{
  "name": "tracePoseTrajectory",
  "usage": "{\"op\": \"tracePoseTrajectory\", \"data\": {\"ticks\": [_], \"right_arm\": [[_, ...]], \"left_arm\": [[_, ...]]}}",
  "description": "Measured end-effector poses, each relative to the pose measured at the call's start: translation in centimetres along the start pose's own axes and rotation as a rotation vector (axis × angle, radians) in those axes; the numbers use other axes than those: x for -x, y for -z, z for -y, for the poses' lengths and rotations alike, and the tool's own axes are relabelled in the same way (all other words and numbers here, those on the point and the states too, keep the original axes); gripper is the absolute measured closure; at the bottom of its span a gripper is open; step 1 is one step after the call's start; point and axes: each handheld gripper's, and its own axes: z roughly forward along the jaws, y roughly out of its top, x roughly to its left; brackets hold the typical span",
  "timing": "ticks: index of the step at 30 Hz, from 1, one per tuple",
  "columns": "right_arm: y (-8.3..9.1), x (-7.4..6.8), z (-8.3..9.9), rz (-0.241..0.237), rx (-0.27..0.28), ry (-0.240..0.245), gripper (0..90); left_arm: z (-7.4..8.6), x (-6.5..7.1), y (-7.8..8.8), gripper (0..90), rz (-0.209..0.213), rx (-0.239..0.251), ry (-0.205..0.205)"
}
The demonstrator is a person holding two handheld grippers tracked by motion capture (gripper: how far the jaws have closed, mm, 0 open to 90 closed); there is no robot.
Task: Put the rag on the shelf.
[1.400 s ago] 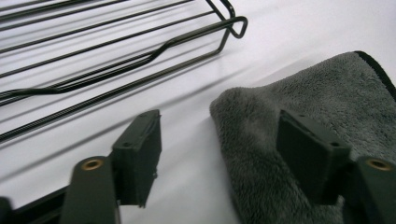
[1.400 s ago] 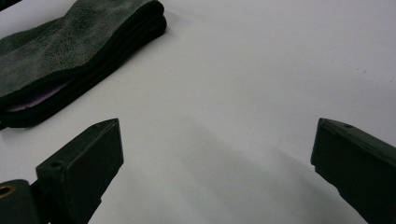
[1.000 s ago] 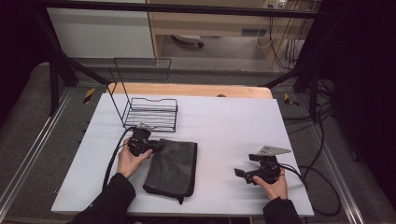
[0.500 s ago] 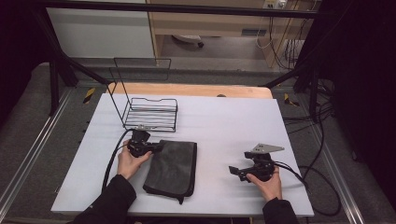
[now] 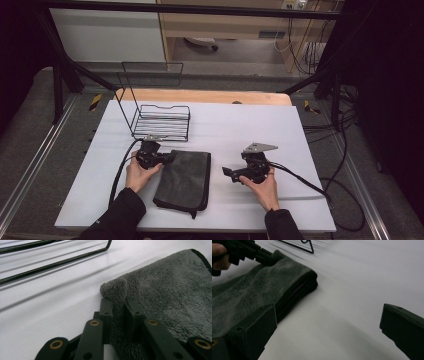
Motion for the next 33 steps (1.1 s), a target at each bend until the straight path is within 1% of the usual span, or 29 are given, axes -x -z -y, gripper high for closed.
{"op": "tracePoseTrajectory", "data": {"ticks": [3, 8, 9, 11, 13, 16, 20, 22, 24, 27, 29, 31, 33], "right_arm": [[-1.3, -0.8, -1.0, 0.011, -0.010, -0.005, 3.9], [-3.7, -1.9, -2.3, 0.020, -0.031, 0.011, 9.5], [-4.1, -2.1, -2.6, 0.021, -0.035, 0.007, 10.5], [-5.0, -2.3, -2.9, 0.021, -0.046, 0.010, 15.1], [-5.7, -2.5, -3.2, 0.031, -0.057, 0.011, 19.0], [-6.6, -2.7, -3.4, 0.032, -0.072, 0.002, 26.2], [-7.8, -2.8, -3.4, 0.045, -0.110, -0.003, 37.4], [-8.2, -2.8, -3.3, 0.039, -0.121, -0.018, 41.9], [-8.4, -2.7, -3.1, 0.039, -0.143, -0.029, 44.3], [-8.5, -2.7, -3.1, 0.015, -0.153, -0.043, 51.9], [-8.5, -2.7, -3.1, 0.009, -0.164, -0.055, 53.8], [-8.6, -2.6, -3.1, 0.000, -0.177, -0.077, 55.0], [-8.6, -2.6, -3.1, -0.003, -0.177, -0.085, 56.0]], "left_arm": [[0.0, 0.0, 0.0, 77.1, -0.002, 0.000, -0.006], [0.0, 0.1, 0.0, 77.0, -0.003, 0.000, -0.016], [0.0, 0.1, 0.0, 77.0, -0.004, 0.000, -0.018], [0.0, 0.1, 0.0, 77.0, -0.004, 0.000, -0.019], [0.0, 0.1, 0.0, 77.0, -0.003, 0.000, -0.021], [0.0, 0.1, 0.0, 76.9, -0.003, 0.000, -0.021], [0.0, 0.0, 0.0, 76.9, 0.003, 0.002, -0.020], [0.0, 0.0, 0.0, 76.9, 0.004, 0.002, -0.020], [0.0, 0.0, 0.0, 76.9, 0.005, 0.002, -0.020], [0.0, 0.0, 0.0, 76.8, 0.004, 0.002, -0.023], [0.0, 0.0, 0.0, 76.7, 0.004, 0.003, -0.025], [0.0, -0.1, 0.0, 76.6, 0.007, 0.003, -0.022], [0.0, -0.1, 0.0, 76.5, 0.010, 0.001, -0.026]]}}
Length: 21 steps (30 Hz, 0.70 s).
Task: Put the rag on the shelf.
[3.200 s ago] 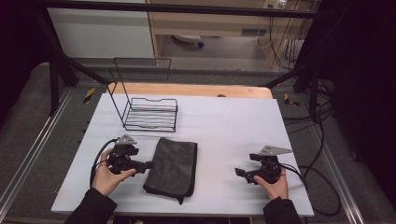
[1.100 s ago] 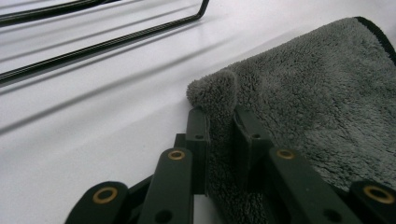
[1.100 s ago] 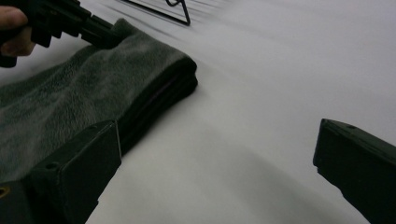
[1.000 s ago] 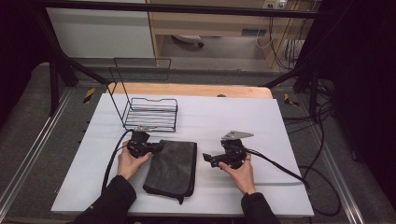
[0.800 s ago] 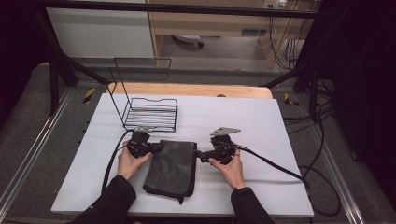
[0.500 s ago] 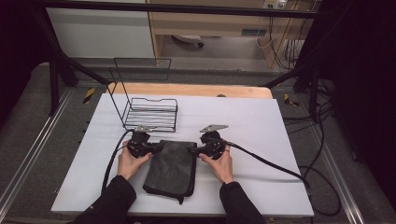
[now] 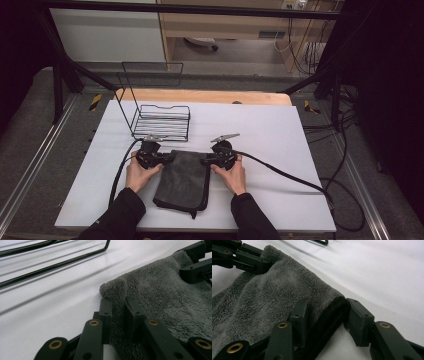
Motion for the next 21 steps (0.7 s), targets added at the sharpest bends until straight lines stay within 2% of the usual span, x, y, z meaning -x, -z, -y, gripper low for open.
{"op": "tracePoseTrajectory", "data": {"ticks": [6, 7, 9, 11, 13, 16, 20, 21], "right_arm": [[0.07, 0.02, -0.03, -0.009, -0.010, -0.020, 59.6], [0.12, 0.16, -0.12, -0.010, -0.013, -0.010, 58.7], [0.15, 0.26, -0.20, 0.016, -0.012, -0.009, 51.0], [0.12, 0.24, -0.12, 0.022, -0.008, -0.017, 51.6], [0.08, 0.05, 0.06, 0.014, 0.000, -0.019, 59.6], [0.04, -0.17, 0.27, -0.002, 0.009, -0.035, 65.3], [0.12, 0.23, 0.25, -0.048, 0.005, -0.083, 73.7], [0.16, 0.37, 0.25, -0.058, 0.006, -0.092, 75.0]], "left_arm": [[0.03, -0.12, -0.01, 76.5, 0.009, 0.003, 0.002], [0.03, -0.11, -0.01, 76.4, 0.007, 0.004, -0.001], [0.02, -0.10, 0.00, 76.4, 0.007, 0.003, -0.003], [0.03, -0.11, -0.01, 76.5, 0.007, 0.003, -0.003], [0.02, -0.11, 0.00, 76.5, 0.007, 0.002, -0.005], [0.01, -0.01, -0.01, 76.5, 0.004, 0.003, -0.006], [0.04, -0.13, 0.01, 76.5, 0.012, 0.008, -0.012], [0.04, -0.20, 0.04, 76.8, 0.021, 0.009, -0.003]]}}
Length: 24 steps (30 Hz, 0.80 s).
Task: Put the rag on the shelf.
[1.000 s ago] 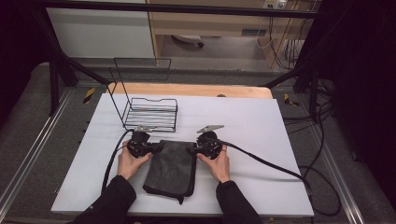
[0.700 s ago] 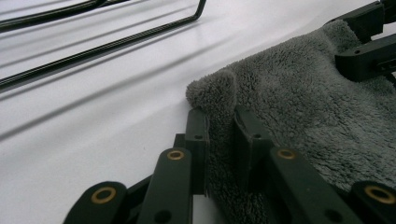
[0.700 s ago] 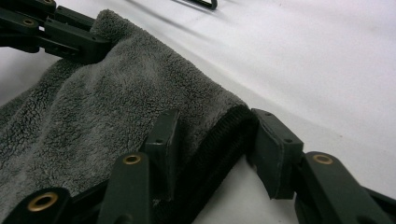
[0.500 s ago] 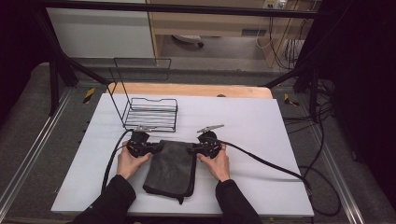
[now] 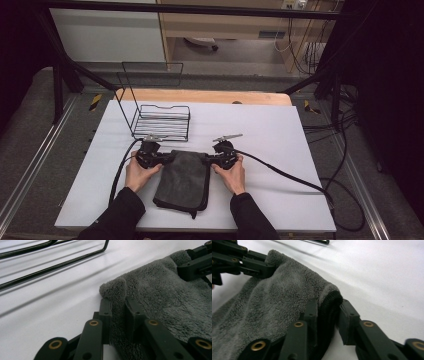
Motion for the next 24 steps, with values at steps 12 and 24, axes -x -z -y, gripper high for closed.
{"op": "tracePoseTrajectory", "data": {"ticks": [12, 24], "right_arm": [[1.4, -0.3, -0.3, -0.046, 0.074, 0.013, 78.8], [3.8, -2.1, -1.3, -0.078, 0.198, 0.091, 79.4]], "left_arm": [[-0.4, -0.1, 2.1, 79.7, 0.035, 0.063, -0.007], [-0.8, 0.7, 5.7, 79.8, 0.056, 0.170, -0.024]]}}
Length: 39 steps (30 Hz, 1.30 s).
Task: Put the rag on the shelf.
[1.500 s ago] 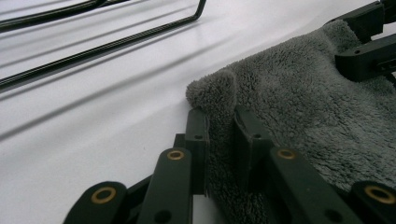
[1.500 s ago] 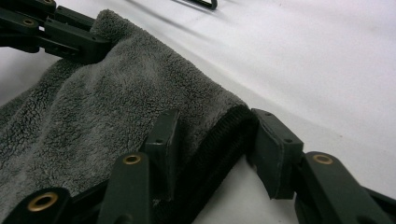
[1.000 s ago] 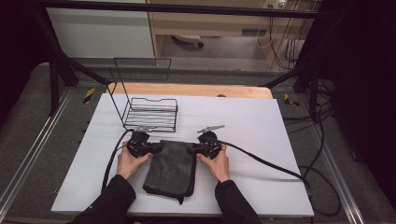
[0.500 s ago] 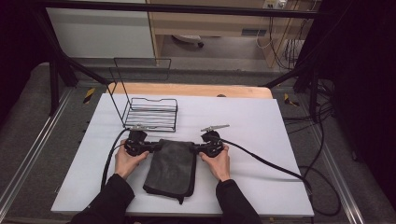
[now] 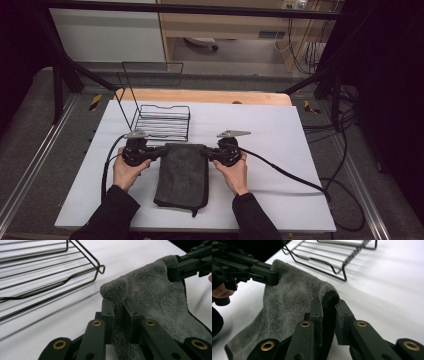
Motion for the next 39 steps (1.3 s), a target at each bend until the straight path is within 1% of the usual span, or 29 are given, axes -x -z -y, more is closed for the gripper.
{"op": "tracePoseTrajectory", "data": {"ticks": [2, 3, 8, 14, 18, 22, 26, 31, 39], "right_arm": [[0.4, -0.2, -0.2, -0.008, 0.022, 0.001, 79.4], [0.5, -0.2, -0.3, -0.008, 0.028, 0.006, 79.4], [1.2, -0.5, -0.5, -0.017, 0.060, 0.025, 79.5], [2.1, -1.5, -1.1, 0.008, 0.081, 0.084, 79.5], [2.7, -2.1, -1.6, 0.005, 0.108, 0.101, 79.6], [3.2, -2.6, -2.0, 0.010, 0.132, 0.128, 79.7], [3.9, -3.0, -2.5, 0.009, 0.156, 0.146, 79.8], [4.6, -3.4, -2.9, -0.001, 0.190, 0.156, 79.9], [5.6, -4.4, -3.6, -0.008, 0.246, 0.188, 80.2]], "left_arm": [[-0.1, 0.2, 0.5, 79.8, 0.007, 0.020, -0.003], [-0.2, 0.3, 0.7, 79.8, 0.007, 0.025, -0.012], [-0.6, 1.3, 1.4, 79.8, -0.015, 0.049, -0.051], [-0.9, 1.7, 2.1, 79.9, -0.014, 0.075, -0.055], [-1.3, 1.9, 2.9, 80.0, -0.010, 0.103, -0.058], [-1.7, 2.5, 3.5, 80.1, -0.014, 0.123, -0.069], [-2.0, 3.0, 4.1, 80.2, -0.012, 0.147, -0.077], [-2.4, 3.5, 5.0, 80.2, -0.009, 0.178, -0.082], [-2.9, 4.1, 6.1, 80.2, -0.020, 0.233, -0.098]]}}
